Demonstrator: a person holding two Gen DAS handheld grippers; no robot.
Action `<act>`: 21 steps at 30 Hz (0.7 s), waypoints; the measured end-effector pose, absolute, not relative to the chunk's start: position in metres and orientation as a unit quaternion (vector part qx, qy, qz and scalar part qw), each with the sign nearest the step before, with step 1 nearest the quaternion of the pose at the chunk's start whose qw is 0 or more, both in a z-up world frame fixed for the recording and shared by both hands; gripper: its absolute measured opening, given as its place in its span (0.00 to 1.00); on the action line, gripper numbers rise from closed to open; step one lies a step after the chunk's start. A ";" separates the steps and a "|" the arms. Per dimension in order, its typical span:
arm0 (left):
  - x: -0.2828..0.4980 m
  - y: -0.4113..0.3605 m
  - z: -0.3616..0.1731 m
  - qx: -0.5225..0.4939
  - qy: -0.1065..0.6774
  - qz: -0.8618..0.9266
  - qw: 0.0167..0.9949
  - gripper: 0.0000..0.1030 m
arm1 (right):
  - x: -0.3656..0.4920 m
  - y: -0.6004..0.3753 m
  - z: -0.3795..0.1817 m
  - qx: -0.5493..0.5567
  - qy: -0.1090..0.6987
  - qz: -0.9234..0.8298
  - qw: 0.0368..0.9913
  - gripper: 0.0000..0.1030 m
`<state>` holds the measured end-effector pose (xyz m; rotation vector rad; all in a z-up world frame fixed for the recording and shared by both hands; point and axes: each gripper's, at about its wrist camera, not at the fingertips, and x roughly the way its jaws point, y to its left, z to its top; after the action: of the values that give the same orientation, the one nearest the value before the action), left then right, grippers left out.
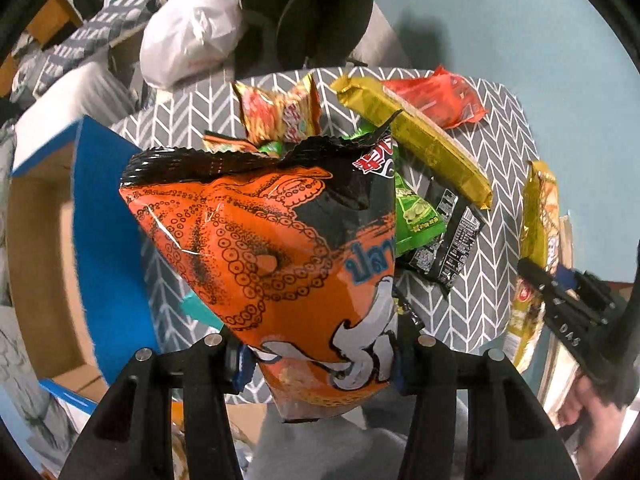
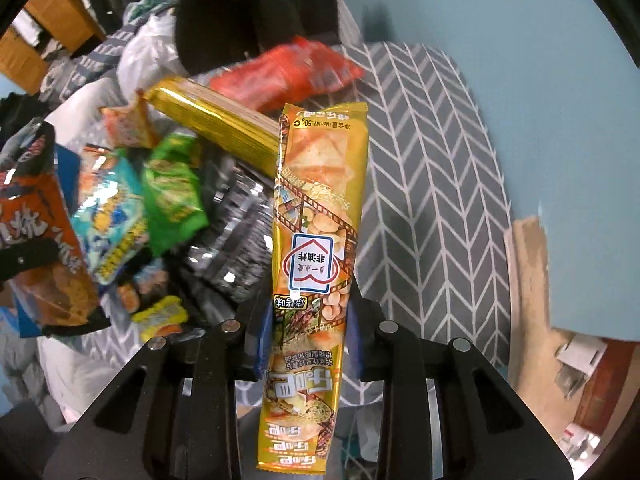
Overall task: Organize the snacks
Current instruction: 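Carry the orange bag and yellow wafer packet over the cardboard box with both grippers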
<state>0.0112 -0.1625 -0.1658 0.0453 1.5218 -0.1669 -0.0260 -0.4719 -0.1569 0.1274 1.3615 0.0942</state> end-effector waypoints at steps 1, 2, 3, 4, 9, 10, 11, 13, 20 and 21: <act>0.010 -0.160 -0.162 0.028 0.686 -0.076 0.723 0.50 | -0.025 -0.464 -0.151 0.057 0.626 0.048 0.777 0.28; 0.010 -0.157 -0.158 0.034 0.684 -0.077 0.725 0.50 | -0.023 -0.460 -0.146 0.055 0.624 0.051 0.778 0.28; 0.009 -0.156 -0.155 0.038 0.681 -0.078 0.727 0.50 | -0.022 -0.458 -0.140 0.052 0.621 0.056 0.780 0.28; 0.009 -0.154 -0.151 0.042 0.677 -0.079 0.730 0.50 | -0.022 -0.453 -0.134 0.050 0.618 0.060 0.782 0.28; 0.006 -0.141 -0.136 0.047 0.663 -0.079 0.743 0.50 | -0.009 -0.423 -0.117 0.041 0.611 0.081 0.786 0.28; 0.006 -0.136 -0.132 0.044 0.661 -0.079 0.745 0.50 | -0.003 -0.413 -0.114 0.038 0.610 0.086 0.787 0.28; 0.005 -0.135 -0.130 0.044 0.659 -0.078 0.747 0.50 | 0.000 -0.408 -0.113 0.036 0.609 0.090 0.787 0.28; 0.004 -0.127 -0.123 0.045 0.653 -0.075 0.752 0.50 | 0.004 -0.398 -0.105 0.031 0.607 0.100 0.788 0.28; -0.001 -0.098 -0.104 0.043 0.633 -0.053 0.772 0.51 | 0.013 -0.361 -0.084 0.010 0.596 0.135 0.791 0.28; -0.001 -0.093 -0.102 0.040 0.630 -0.049 0.774 0.50 | 0.015 -0.355 -0.082 0.008 0.594 0.141 0.792 0.28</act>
<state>-0.0013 -0.0929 -0.1017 0.0865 1.3638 -0.1063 0.0145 -0.3547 -0.0817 0.0165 1.2773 0.3032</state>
